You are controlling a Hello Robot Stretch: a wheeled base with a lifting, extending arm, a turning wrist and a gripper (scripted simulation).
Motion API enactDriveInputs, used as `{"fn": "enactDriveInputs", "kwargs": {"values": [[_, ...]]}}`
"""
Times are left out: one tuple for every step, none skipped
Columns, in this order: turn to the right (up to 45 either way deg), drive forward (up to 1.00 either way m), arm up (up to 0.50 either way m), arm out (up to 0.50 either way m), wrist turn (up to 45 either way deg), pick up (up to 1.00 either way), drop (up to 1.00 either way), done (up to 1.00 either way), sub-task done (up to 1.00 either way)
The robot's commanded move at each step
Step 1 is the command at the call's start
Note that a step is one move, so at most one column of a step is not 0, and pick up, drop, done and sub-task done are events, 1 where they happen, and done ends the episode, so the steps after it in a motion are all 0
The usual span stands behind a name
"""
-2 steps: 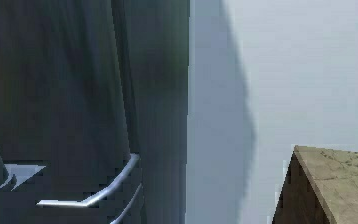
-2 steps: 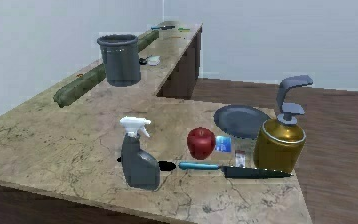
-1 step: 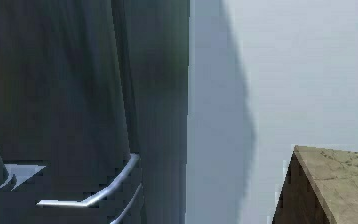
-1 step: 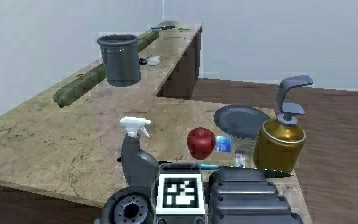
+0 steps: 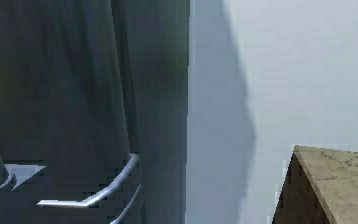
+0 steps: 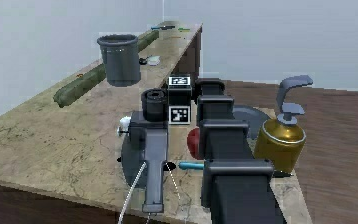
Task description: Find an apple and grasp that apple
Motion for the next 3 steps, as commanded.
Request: {"fn": "enactDriveInputs", "kwargs": {"values": [[0.0,0.00,0.00,0.00,45.0,0.00,0.00,0.00,0.00],[0.0,0.00,0.00,0.00,45.0,0.00,0.00,0.00,0.00],[0.0,0.00,0.00,0.00,45.0,0.00,0.00,0.00,0.00]]}}
